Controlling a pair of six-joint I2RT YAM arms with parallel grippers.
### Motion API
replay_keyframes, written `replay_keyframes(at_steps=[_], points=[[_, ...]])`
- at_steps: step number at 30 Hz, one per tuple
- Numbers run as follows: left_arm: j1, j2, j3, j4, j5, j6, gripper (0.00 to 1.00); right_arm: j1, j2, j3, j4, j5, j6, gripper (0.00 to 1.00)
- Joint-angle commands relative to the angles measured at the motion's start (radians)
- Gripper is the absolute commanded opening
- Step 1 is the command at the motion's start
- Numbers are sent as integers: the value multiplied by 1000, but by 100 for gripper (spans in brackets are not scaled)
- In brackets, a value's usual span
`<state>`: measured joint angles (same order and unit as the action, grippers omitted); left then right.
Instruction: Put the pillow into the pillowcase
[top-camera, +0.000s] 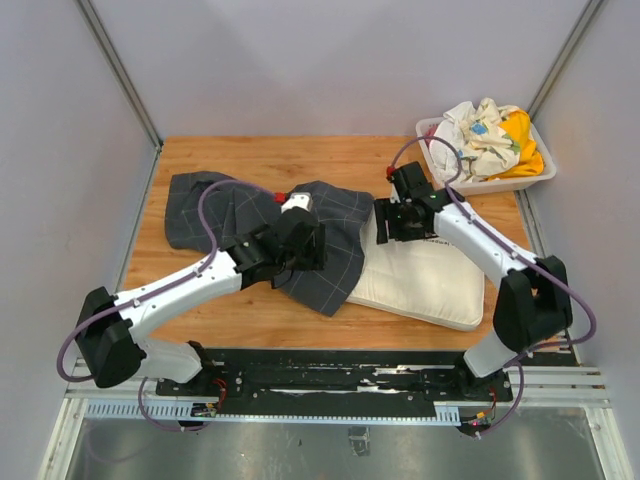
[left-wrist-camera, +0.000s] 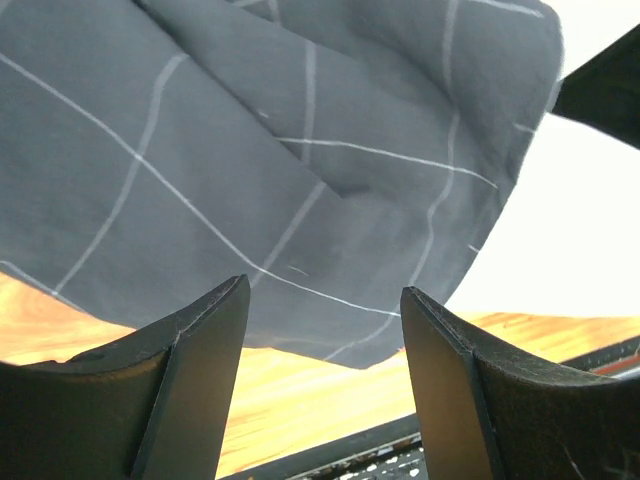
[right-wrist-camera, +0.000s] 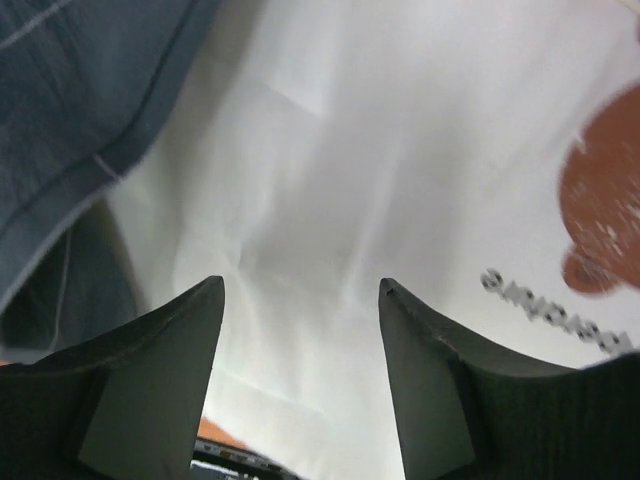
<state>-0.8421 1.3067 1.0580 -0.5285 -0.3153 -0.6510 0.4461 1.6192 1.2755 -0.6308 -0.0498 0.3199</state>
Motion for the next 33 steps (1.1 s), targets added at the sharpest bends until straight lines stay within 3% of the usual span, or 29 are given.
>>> replay_keyframes(at_steps=[1,8,17,24,33], points=[[-98,26,-1,60,-91,25,67,-39,-173,-77,-54,45,66,65],[-258,49,-53,74,-148,52,71,-110,-378,-232,-84,10,118,69],[-421,106,-119,70,-197,10,76,-132,-484,-321,-112,-5,148,70],[-492,244,-108,63,-277,-41,79,-132,-516,-347,-115,-27,160,69],[-499,442,-10,-93,-486,-169,81,-131,-548,-354,-130,-31,153,70]])
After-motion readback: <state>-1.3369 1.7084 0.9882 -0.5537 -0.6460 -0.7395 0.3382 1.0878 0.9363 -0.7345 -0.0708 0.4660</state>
